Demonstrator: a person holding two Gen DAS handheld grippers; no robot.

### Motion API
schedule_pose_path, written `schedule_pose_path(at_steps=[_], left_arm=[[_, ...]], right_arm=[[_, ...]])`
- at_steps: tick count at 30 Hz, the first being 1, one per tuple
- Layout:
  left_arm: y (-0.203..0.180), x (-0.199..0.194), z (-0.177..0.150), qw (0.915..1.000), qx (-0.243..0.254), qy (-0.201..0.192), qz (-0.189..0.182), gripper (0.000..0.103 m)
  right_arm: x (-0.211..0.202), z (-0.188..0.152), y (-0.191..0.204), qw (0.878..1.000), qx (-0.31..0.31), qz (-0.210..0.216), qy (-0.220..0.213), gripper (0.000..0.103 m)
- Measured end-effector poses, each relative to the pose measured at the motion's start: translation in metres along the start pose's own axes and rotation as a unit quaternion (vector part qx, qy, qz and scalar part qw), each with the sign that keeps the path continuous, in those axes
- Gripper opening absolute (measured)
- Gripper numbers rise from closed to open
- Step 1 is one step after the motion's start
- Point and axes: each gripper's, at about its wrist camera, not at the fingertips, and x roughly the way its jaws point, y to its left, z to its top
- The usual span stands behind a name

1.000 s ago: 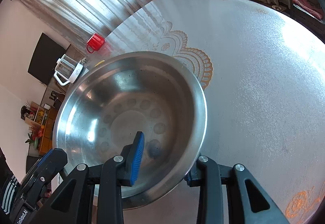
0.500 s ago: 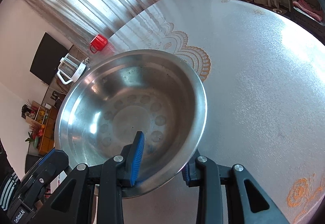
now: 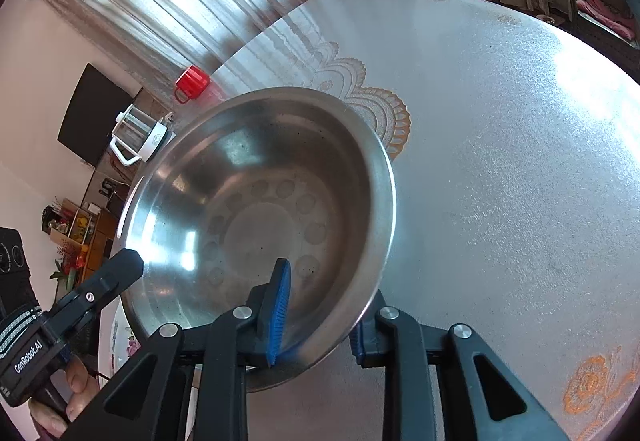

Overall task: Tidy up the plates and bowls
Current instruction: 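Lift the steel bowl and carry it toward the plate stack, then lower the steel bowl onto the pink-rose plate on the stack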

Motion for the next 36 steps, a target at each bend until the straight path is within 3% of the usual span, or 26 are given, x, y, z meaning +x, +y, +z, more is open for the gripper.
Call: schedule_pose_path(at_steps=[7, 19, 31, 36], left_arm=[[-0.013, -0.013, -0.007, 0.9991, 0.035, -0.023, 0.005, 0.030], [-0.011, -0.049, -0.013, 0.9971, 0.048, -0.059, -0.004, 0.030], [0.016, -0.102, -0.027, 0.9958, 0.031, -0.085, -0.016, 0.030], [0.036, -0.132, -0.039, 0.9948, 0.003, -0.097, -0.029, 0.031]], right_arm=[[-0.002, -0.001, 0.004, 0.999, -0.021, -0.019, -0.015, 0.026], [-0.021, -0.004, 0.019, 0.998, -0.048, -0.004, -0.029, 0.026], [-0.026, -0.012, 0.063, 0.994, -0.102, 0.020, -0.017, 0.026], [-0.024, -0.020, 0.088, 0.990, -0.132, 0.038, -0.003, 0.026]])
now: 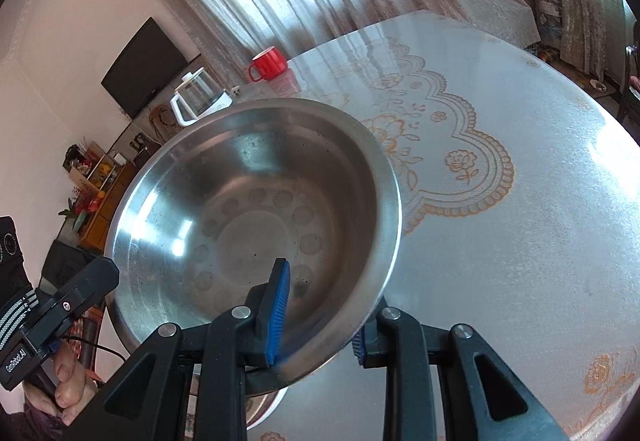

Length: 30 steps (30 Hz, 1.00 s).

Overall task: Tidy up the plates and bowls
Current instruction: 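Lower the steel bowl onto the pink-rose plate on the stack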

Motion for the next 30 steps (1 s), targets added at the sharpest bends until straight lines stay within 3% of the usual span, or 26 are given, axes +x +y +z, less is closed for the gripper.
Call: schedule_pose_path(at_steps=[13, 30], left_arm=[[0.032, -0.052, -0.035, 0.9993, -0.031, -0.015, 0.011, 0.031], [0.053, -0.069, -0.065, 0.9985, -0.053, 0.005, 0.015, 0.031]], right_arm=[[0.022, -0.009, 0.063, 0.995, -0.081, 0.024, 0.057, 0.028], [0.046, -0.030, 0.083, 0.982, -0.117, 0.031, 0.144, 0.040]])
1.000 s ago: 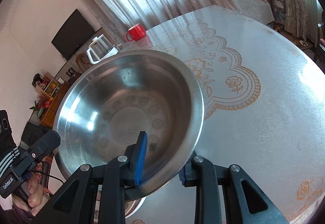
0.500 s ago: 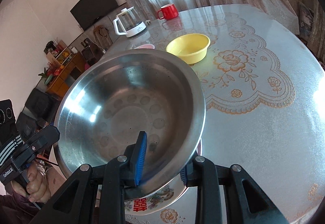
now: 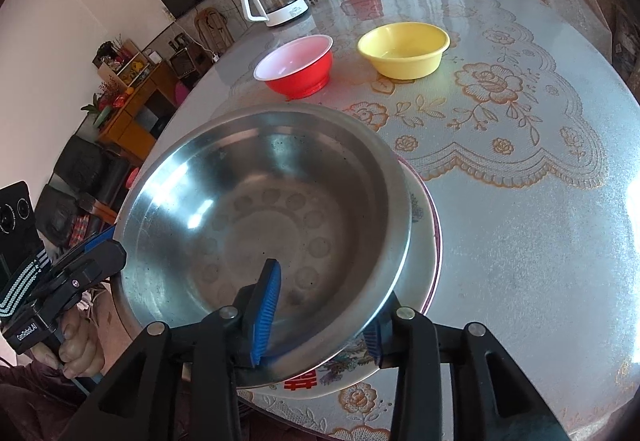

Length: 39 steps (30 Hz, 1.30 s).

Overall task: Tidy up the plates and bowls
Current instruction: 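Lower the steel bowl onto the pink-rose plate on the stack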

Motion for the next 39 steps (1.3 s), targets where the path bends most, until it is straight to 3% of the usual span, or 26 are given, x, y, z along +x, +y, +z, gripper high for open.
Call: schedule_pose_path(at_steps=[17, 22, 26, 30, 34, 37, 39], left_arm=[[0.002, -0.006, -0.002, 0.9997, -0.017, 0.008, -0.014, 0.033], [0.002, -0.010, -0.003, 0.9996, -0.021, 0.008, -0.017, 0.033], [0.002, -0.012, -0.006, 0.9996, -0.019, 0.010, -0.017, 0.033], [0.007, -0.013, -0.005, 0.9996, -0.027, 0.008, 0.008, 0.033], [0.013, -0.014, -0.002, 0.9993, -0.035, 0.008, 0.007, 0.033], [0.015, -0.012, 0.005, 0.9992, -0.036, 0.012, 0.010, 0.034], [0.018, -0.008, 0.010, 0.9985, -0.036, 0.012, 0.039, 0.036]], right_arm=[[0.004, -0.004, -0.002, 1.000, -0.001, 0.005, 0.018, 0.043], [0.001, -0.001, 0.004, 0.999, -0.014, -0.033, -0.003, 0.045], [0.000, -0.002, 0.006, 0.999, -0.022, -0.038, -0.003, 0.045], [-0.003, -0.004, 0.010, 0.997, -0.037, -0.072, -0.020, 0.045], [-0.001, -0.006, 0.009, 0.992, -0.052, -0.109, -0.031, 0.044], [0.001, -0.007, 0.001, 0.996, -0.041, -0.083, -0.019, 0.043], [0.000, -0.006, 0.001, 0.996, -0.047, -0.079, -0.016, 0.042]])
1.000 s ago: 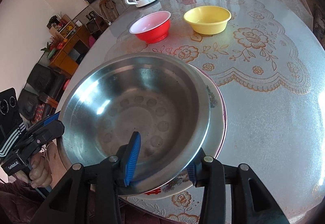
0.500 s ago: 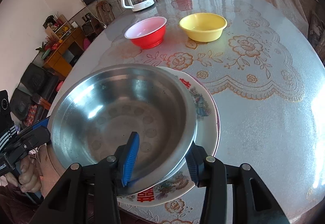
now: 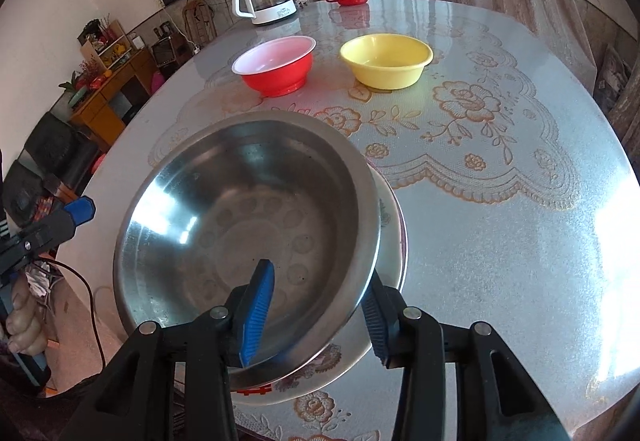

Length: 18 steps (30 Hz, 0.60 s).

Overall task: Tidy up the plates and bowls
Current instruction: 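Lower the steel bowl onto the pink-rose plate on the stack, then open the right gripper and withdraw from the steel bowl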

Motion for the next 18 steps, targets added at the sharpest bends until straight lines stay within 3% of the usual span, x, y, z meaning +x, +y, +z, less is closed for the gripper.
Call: schedule_pose_path(at_steps=[7, 14, 18], left_arm=[[0.002, 0.031, 0.002, 0.9971, 0.013, 0.024, 0.071, 0.036], [-0.007, 0.052, -0.006, 0.9954, 0.029, 0.057, 0.071, 0.035], [-0.006, 0.052, -0.002, 0.9933, 0.025, 0.053, 0.099, 0.035]], right_arm=[[0.000, 0.001, 0.004, 0.999, -0.027, -0.017, 0.005, 0.033], [0.001, 0.002, 0.004, 0.999, -0.034, -0.019, 0.004, 0.033], [0.001, 0.005, 0.002, 0.999, -0.041, -0.010, 0.012, 0.033]])
